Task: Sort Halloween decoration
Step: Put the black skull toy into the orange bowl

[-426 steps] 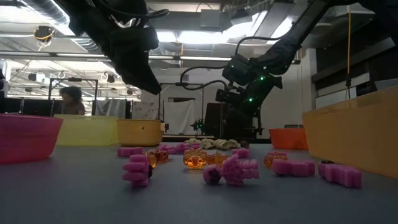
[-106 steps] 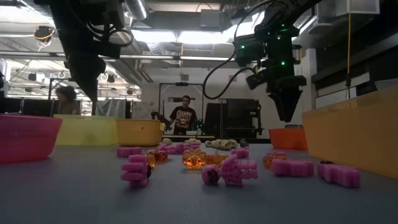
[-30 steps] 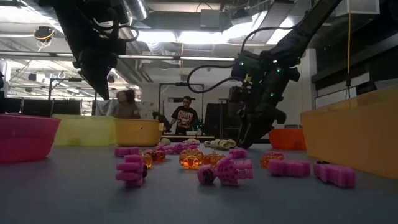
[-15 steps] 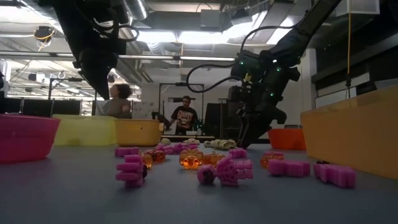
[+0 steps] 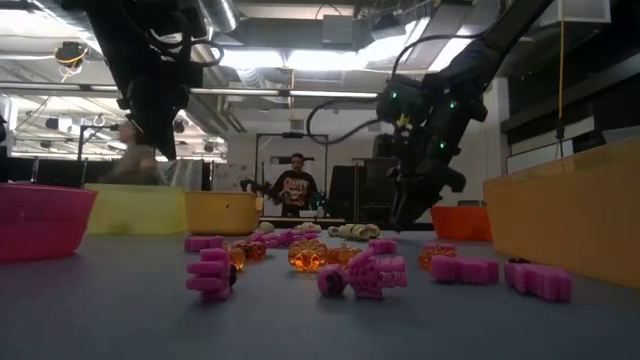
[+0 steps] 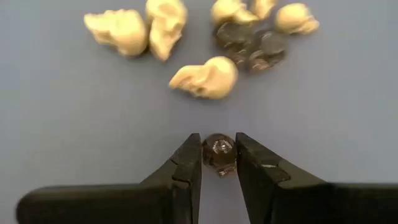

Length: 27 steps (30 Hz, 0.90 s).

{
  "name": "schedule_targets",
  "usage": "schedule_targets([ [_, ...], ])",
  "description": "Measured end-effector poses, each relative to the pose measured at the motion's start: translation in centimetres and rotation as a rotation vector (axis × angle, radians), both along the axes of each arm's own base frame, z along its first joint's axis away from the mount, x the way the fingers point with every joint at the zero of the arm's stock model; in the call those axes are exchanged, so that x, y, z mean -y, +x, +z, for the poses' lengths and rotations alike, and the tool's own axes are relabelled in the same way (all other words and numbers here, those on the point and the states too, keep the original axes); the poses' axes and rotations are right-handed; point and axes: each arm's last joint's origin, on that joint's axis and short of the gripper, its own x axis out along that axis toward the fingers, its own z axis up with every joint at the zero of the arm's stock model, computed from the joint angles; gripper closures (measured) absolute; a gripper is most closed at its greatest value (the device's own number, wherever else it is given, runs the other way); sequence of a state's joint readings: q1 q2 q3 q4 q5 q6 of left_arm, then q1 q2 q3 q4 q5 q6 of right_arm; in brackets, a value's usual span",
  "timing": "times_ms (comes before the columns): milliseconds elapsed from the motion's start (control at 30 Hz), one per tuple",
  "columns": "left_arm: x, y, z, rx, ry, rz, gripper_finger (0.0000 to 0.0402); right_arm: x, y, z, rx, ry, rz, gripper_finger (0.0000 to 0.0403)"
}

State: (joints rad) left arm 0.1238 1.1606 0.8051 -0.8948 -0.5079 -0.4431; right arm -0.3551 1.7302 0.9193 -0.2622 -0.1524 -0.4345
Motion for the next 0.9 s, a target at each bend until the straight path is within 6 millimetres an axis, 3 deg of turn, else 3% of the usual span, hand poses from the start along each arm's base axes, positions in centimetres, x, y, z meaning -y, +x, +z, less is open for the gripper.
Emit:
schedule_targets([
  [533,0.0,0.0,0.0,0.0,0.0,0.0,0.0242,-1.0,-2.9,7.5,0.14,-0.083,-0.029,0.032],
  [900,0.0,0.3,0.1,0.034,0.005,-0.001,0.0242,-1.4,-5.2,7.6,-0.059,-0.15,-0.097,0.032],
])
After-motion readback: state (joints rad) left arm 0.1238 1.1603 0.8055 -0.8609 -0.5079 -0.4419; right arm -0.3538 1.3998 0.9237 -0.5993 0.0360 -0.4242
